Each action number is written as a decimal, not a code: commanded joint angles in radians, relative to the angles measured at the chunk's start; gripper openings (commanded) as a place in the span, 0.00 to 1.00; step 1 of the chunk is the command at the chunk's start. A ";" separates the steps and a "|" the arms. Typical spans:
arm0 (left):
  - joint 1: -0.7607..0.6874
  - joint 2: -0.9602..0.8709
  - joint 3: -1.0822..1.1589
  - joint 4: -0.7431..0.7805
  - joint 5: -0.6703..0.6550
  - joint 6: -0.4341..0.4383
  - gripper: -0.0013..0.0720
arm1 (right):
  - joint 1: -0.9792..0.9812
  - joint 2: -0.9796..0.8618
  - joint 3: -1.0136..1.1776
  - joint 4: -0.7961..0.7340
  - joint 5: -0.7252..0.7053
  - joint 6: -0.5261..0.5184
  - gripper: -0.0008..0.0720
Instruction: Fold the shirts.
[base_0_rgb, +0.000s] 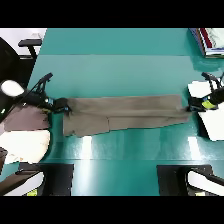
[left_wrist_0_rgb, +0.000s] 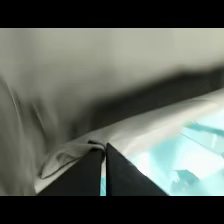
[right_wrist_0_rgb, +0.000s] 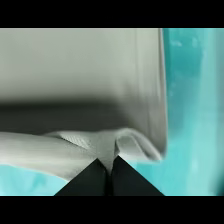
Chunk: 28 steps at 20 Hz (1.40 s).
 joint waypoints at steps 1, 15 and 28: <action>0.001 -0.214 0.140 -0.003 0.064 0.034 0.05 | 0.005 -0.164 0.145 0.095 -0.035 0.001 0.04; 0.001 -0.239 0.258 -0.078 0.059 0.034 0.05 | -0.277 -0.220 0.150 0.324 0.064 -0.145 0.82; -0.402 -0.334 0.326 -0.133 0.344 -0.005 0.05 | -0.181 -0.335 -0.040 0.436 -0.063 -0.268 0.25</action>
